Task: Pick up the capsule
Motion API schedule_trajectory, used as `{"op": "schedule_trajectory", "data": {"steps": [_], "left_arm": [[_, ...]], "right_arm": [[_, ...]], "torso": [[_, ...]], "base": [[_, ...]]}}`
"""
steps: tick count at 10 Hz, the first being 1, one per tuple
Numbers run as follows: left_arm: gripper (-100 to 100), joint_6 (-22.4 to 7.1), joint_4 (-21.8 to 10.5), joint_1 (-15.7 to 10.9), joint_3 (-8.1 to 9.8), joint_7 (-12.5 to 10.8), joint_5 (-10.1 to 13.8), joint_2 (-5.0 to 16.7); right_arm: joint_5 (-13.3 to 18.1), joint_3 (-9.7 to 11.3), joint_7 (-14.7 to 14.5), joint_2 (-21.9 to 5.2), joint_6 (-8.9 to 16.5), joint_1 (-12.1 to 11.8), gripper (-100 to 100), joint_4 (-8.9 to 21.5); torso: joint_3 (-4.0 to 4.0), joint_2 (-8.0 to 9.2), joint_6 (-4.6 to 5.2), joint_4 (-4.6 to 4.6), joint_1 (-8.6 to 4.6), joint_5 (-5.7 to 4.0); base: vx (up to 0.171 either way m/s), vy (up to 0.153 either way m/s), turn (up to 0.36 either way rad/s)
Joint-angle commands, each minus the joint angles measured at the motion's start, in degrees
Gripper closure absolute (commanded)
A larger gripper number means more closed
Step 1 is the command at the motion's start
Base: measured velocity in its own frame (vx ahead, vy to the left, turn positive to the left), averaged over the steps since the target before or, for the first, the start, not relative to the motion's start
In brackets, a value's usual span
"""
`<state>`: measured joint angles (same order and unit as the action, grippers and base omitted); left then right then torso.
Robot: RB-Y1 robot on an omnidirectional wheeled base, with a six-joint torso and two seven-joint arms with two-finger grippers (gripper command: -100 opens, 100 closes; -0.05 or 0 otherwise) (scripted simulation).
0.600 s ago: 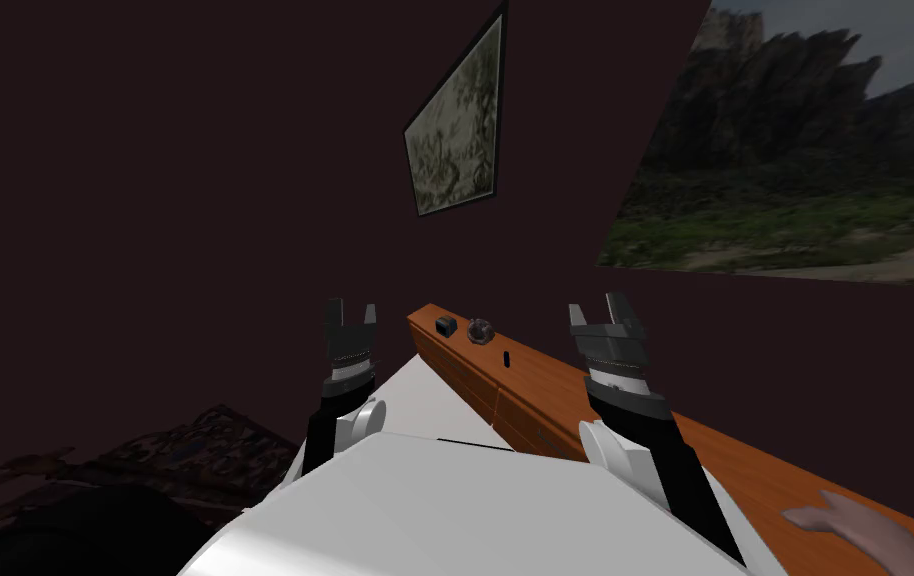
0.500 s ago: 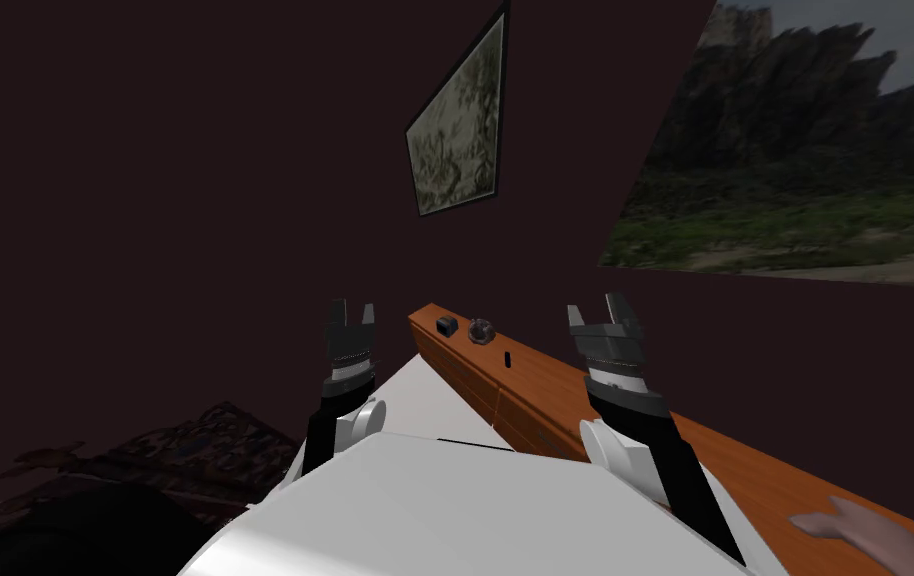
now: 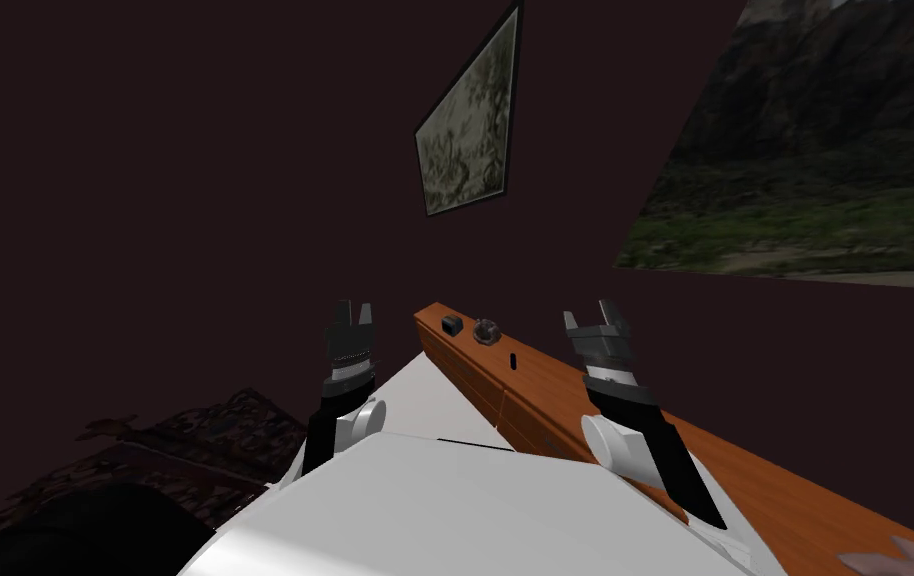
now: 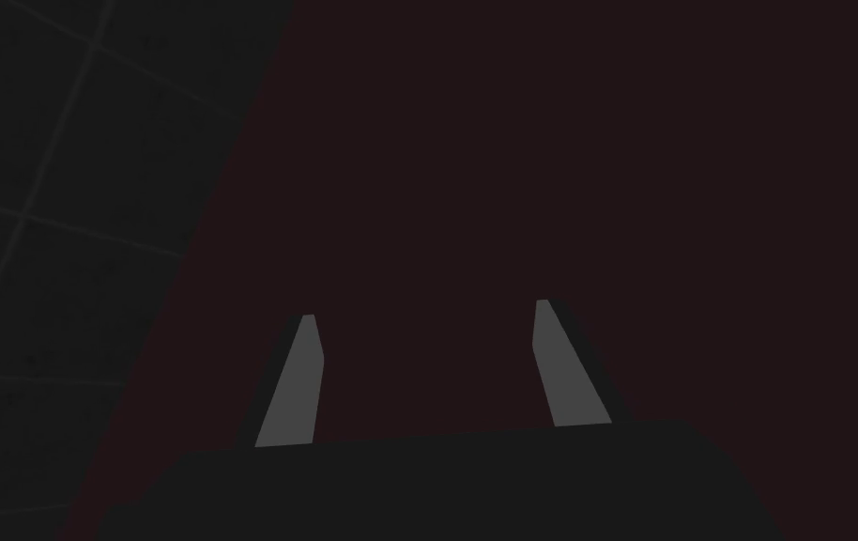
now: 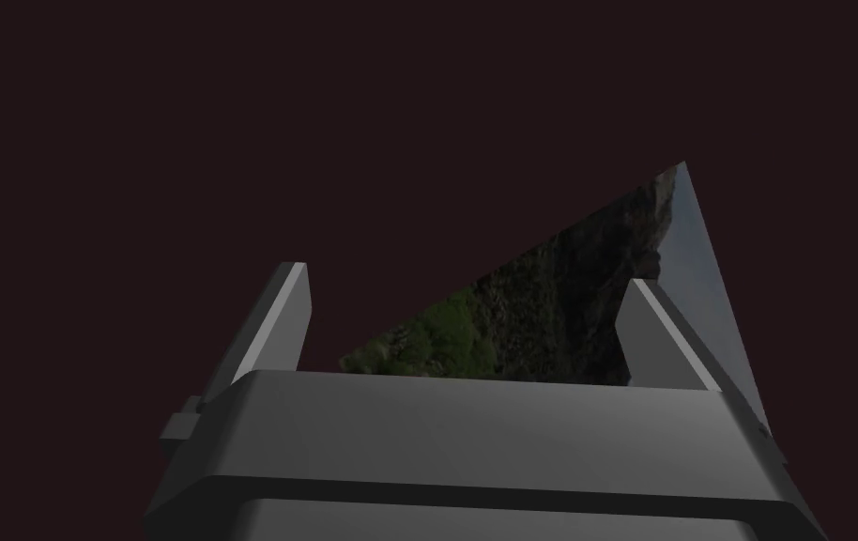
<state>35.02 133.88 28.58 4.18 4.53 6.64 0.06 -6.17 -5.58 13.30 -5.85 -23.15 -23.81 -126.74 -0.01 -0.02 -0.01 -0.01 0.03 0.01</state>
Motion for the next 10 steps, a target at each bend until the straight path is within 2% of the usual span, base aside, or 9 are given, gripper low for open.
{"op": "schedule_trajectory", "data": {"steps": [1,3,4,6,7,8,9,10], "left_arm": [[0,0.0,0.0,0.0,0.00,0.0,0.0,0.0],[0,0.0,0.0,0.0,0.00,0.0,0.0,0.0],[0,0.0,0.0,0.0,0.00,0.0,0.0,0.0],[0,0.0,0.0,0.0,0.00,0.0,0.0,0.0],[0,0.0,0.0,0.0,0.00,0.0,0.0,0.0],[0,0.0,0.0,0.0,0.00,0.0,0.0,0.0],[0,0.0,0.0,0.0,0.00,0.0,0.0,0.0],[0,0.0,0.0,0.0,0.00,0.0,0.0,0.0]], "right_arm": [[-1.2,-0.6,0.7,-0.6,0.3,0.7,-100,1.8],[-4.8,-2.2,2.8,-2.2,1.7,2.7,-100,5.5],[-5.1,-2.2,2.8,-2.2,1.7,2.7,-100,6.3],[-9.0,-4.0,5.1,-3.8,3.4,4.9,-100,10.8],[-9.6,-4.0,5.1,-3.8,3.4,4.9,-100,11.6],[-11.9,-4.9,6.2,-4.6,4.4,6.0,-100,14.0],[-11.9,-4.9,6.2,-4.6,4.4,6.0,-100,14.4],[-14.4,-5.9,7.4,-5.3,5.5,7.2,-100,16.4]], "torso": [[0.00,0.00,0.00,0.00,0.00,0.00],[0.01,0.01,0.01,0.00,-0.01,0.00],[0.00,0.00,0.00,0.00,-0.01,0.00],[0.00,0.00,0.00,0.00,-0.02,0.00],[0.00,-0.01,0.00,0.00,-0.01,0.00],[0.00,0.00,0.03,0.00,-0.03,0.00],[0.00,0.00,0.01,0.00,-0.02,0.00],[0.00,0.01,0.02,0.00,-0.02,0.00]], "base": [[-0.001,0.008,0.034],[-0.002,0.013,0.104],[-0.002,0.008,0.041],[0.001,0.010,0.132],[0.002,0.006,0.039],[0.000,0.012,0.091],[0.000,0.006,0.053],[0.000,0.009,0.118]]}}
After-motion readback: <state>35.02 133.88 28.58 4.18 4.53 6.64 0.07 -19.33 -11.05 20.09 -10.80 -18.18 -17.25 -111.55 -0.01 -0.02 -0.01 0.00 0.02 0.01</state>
